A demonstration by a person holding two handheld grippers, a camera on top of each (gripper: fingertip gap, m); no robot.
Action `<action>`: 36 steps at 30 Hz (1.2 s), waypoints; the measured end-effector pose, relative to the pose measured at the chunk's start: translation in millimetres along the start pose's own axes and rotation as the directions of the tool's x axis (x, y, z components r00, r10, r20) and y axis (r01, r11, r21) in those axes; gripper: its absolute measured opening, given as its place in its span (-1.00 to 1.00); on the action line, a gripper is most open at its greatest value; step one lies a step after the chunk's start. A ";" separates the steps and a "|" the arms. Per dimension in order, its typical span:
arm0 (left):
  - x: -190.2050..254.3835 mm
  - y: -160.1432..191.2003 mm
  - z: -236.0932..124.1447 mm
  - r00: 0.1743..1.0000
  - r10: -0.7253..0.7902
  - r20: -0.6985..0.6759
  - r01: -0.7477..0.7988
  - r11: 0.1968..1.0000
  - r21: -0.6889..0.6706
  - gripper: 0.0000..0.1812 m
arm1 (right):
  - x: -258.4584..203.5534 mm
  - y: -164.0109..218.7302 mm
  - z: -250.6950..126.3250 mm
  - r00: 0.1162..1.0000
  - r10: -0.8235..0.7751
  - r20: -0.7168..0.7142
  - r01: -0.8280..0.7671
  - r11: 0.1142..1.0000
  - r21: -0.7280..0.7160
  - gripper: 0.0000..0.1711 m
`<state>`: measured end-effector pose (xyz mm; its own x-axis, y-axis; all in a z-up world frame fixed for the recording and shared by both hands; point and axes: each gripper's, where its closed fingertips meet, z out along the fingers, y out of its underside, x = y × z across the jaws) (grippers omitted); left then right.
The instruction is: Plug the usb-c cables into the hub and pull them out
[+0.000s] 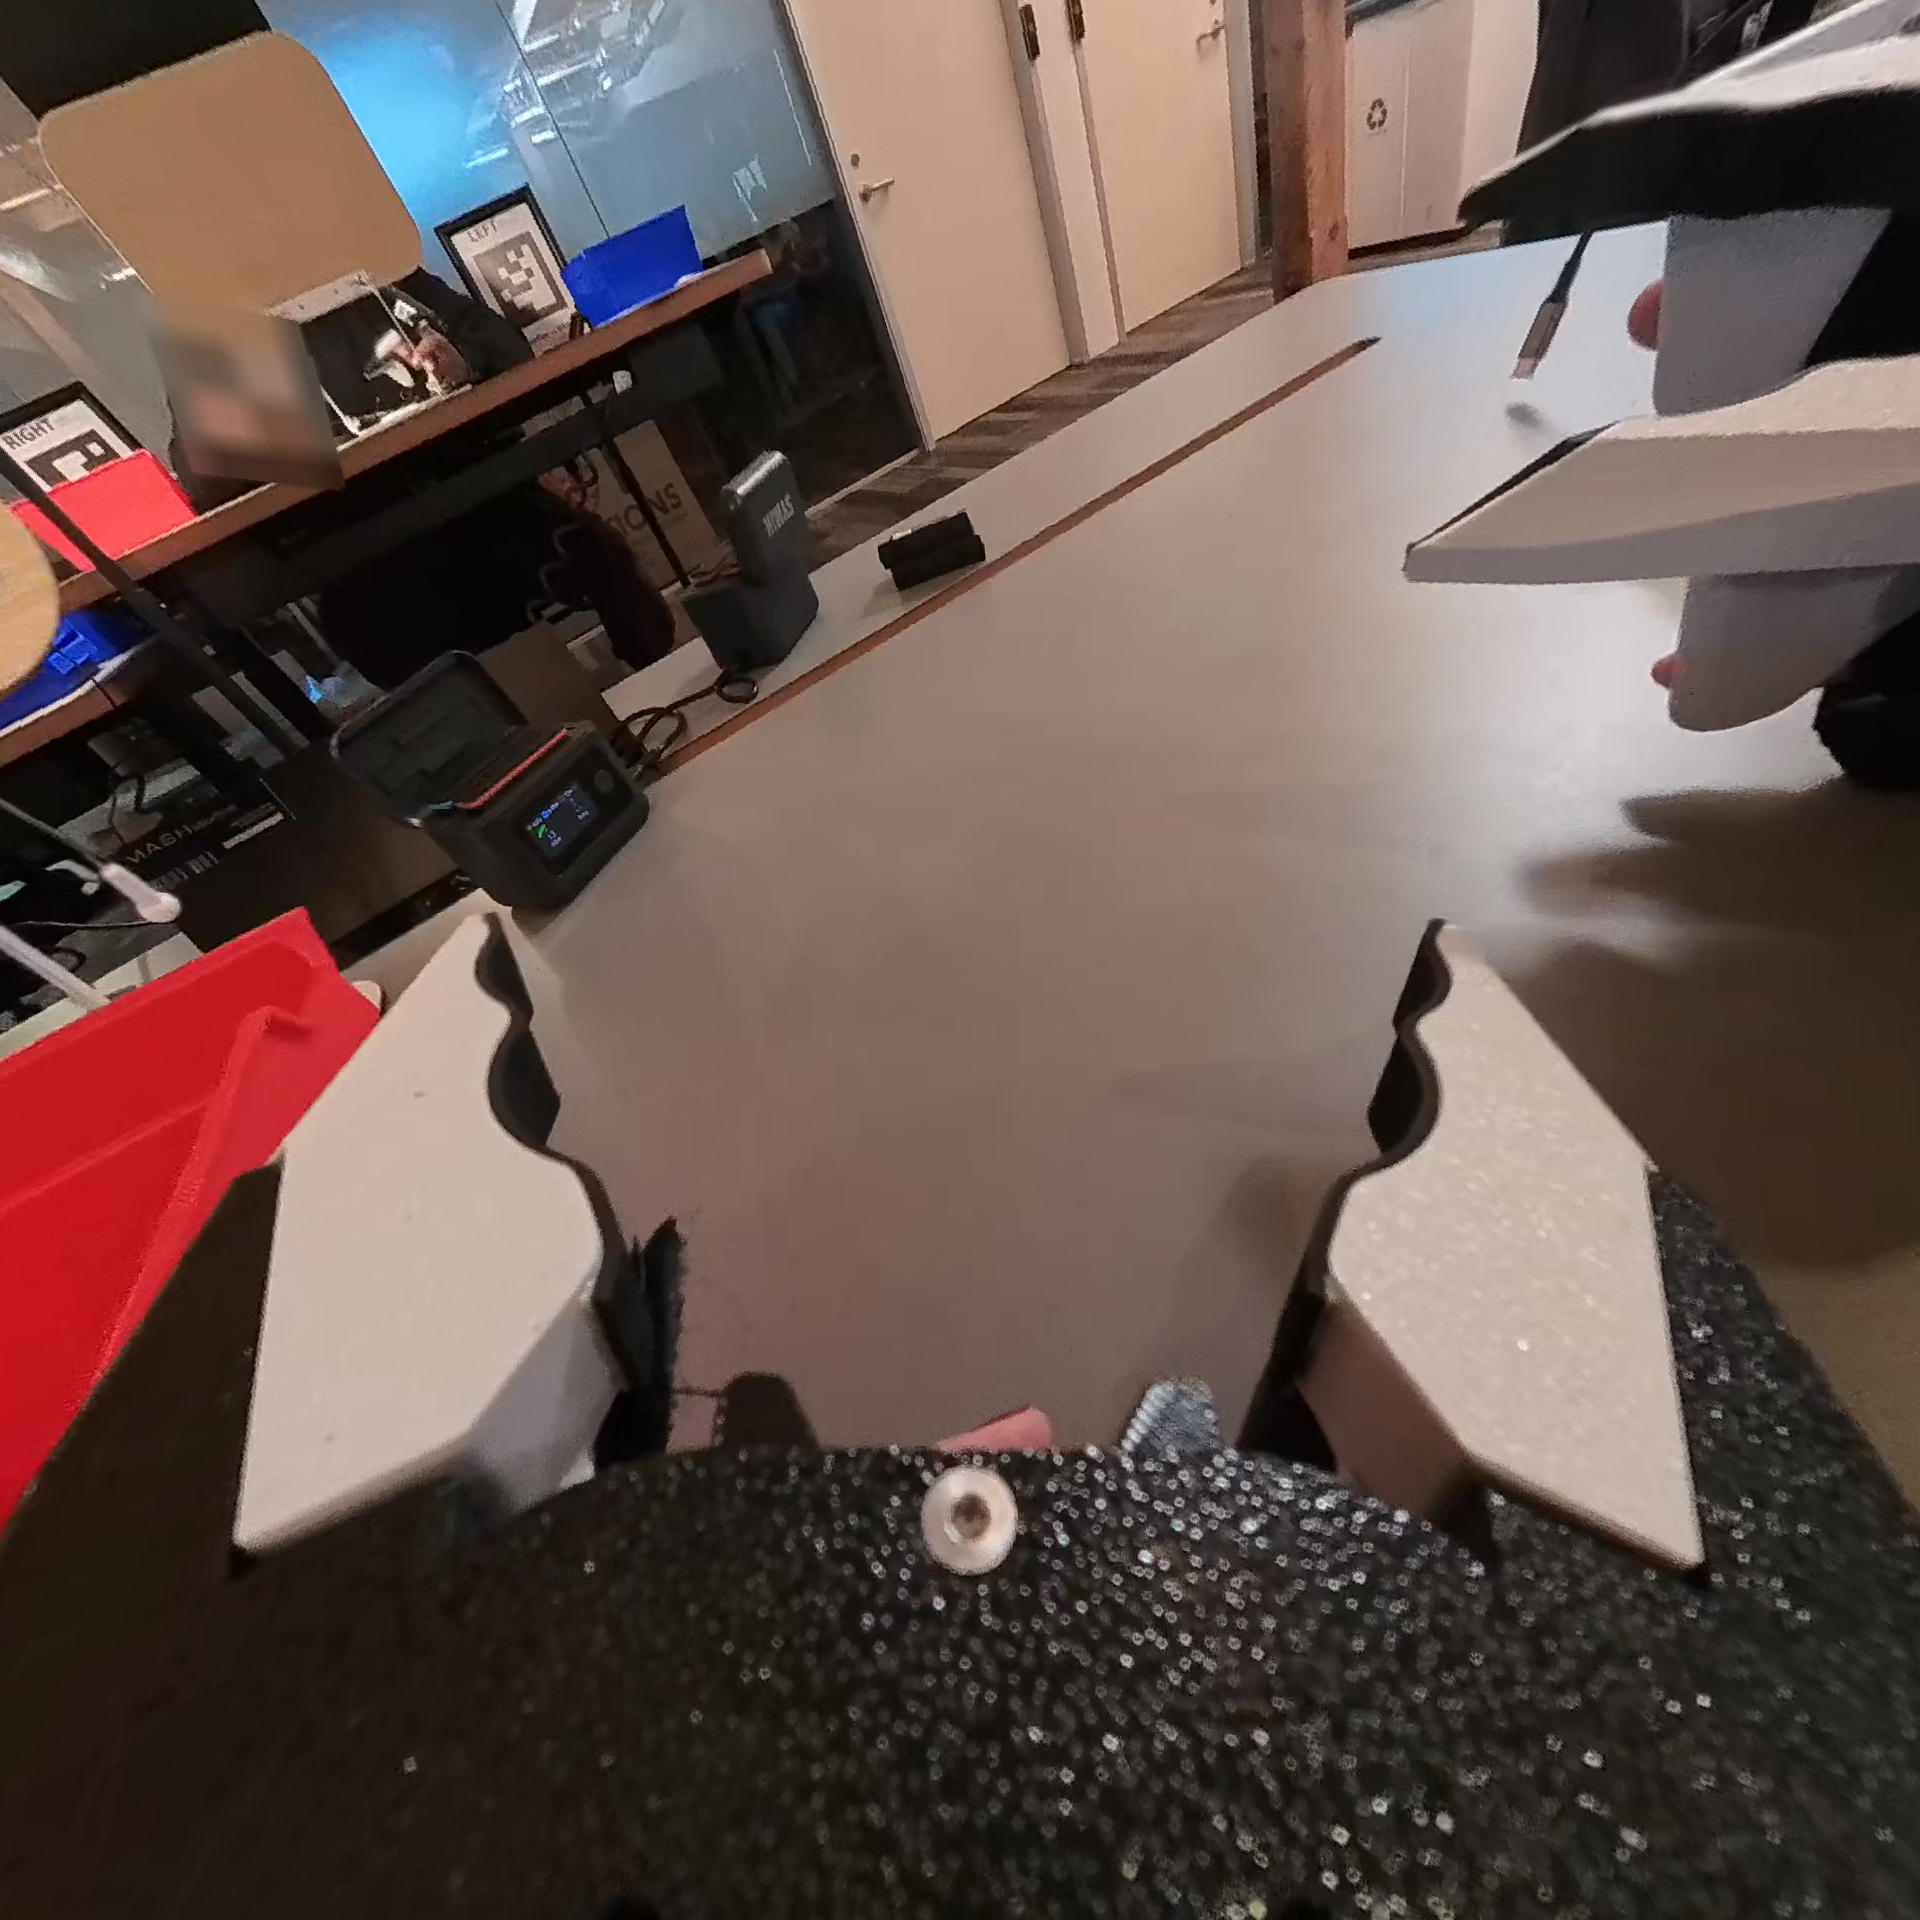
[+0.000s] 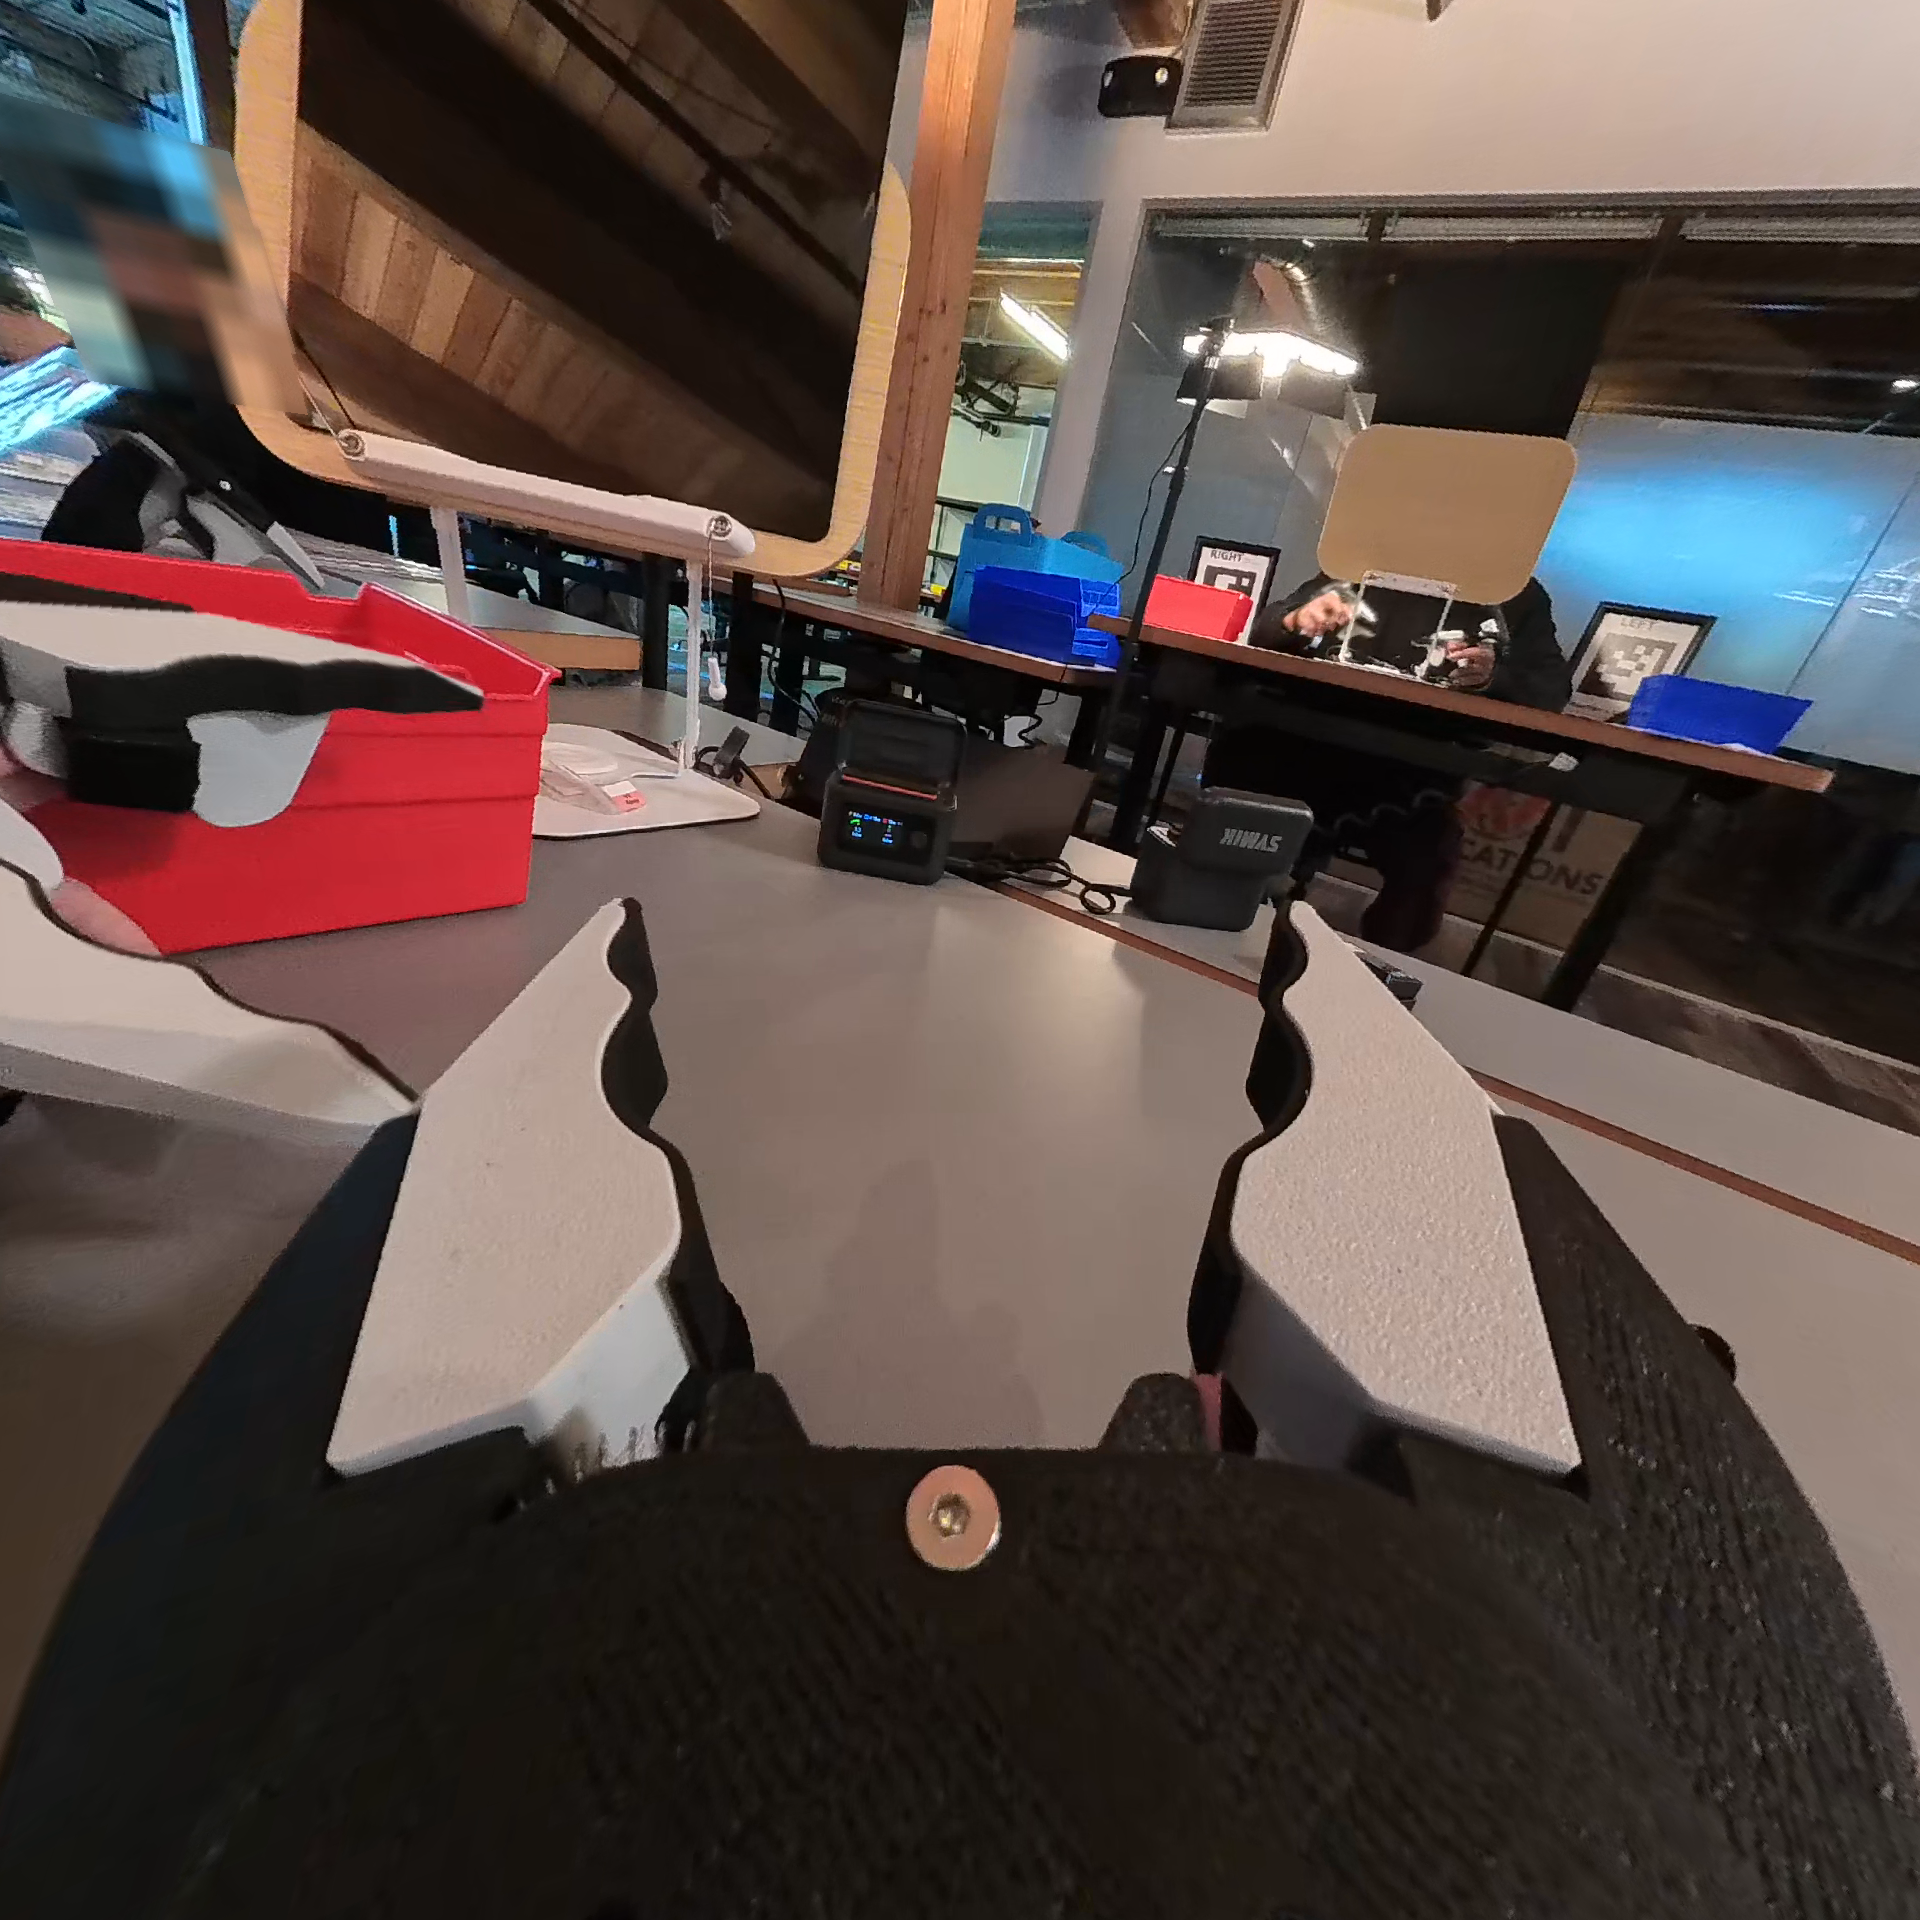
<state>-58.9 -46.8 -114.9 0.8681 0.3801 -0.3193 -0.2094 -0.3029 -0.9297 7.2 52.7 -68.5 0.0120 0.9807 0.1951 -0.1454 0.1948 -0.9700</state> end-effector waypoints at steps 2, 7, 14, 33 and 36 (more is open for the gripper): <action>-0.5 -0.7 -0.1 1.000 -0.003 0.002 0.003 1.000 0.004 0.74 | -0.3 0.6 1.0 1.000 -0.002 0.000 0.002 1.000 -0.001 0.35; 7.0 -10.9 -3.0 0.999 0.001 -0.041 0.002 0.998 0.063 0.66 | -1.1 2.1 3.6 1.000 -0.005 0.000 0.005 1.000 -0.002 0.33; 36.6 -44.2 -27.8 0.979 0.069 -0.194 -0.021 0.971 0.240 -0.01 | 6.6 -1.4 5.0 0.999 0.019 -0.030 -0.017 0.999 0.051 0.13; -164.7 -19.0 -116.6 0.971 -0.238 0.027 0.231 0.901 -0.366 -0.41 | -7.9 -6.4 6.6 0.991 -0.132 -0.029 0.133 0.990 0.040 0.02; -193.7 37.4 -120.5 0.966 -0.257 -0.023 0.174 0.715 -0.677 -0.49 | -9.2 -6.3 7.2 0.989 -0.147 -0.026 0.148 0.988 0.038 0.02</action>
<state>-180.7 -237.1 -65.7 0.9029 0.4250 -0.0651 0.3063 -0.7421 -0.5962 0.9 42.4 -63.1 0.0591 0.9414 0.3321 -0.1795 0.3373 -0.9241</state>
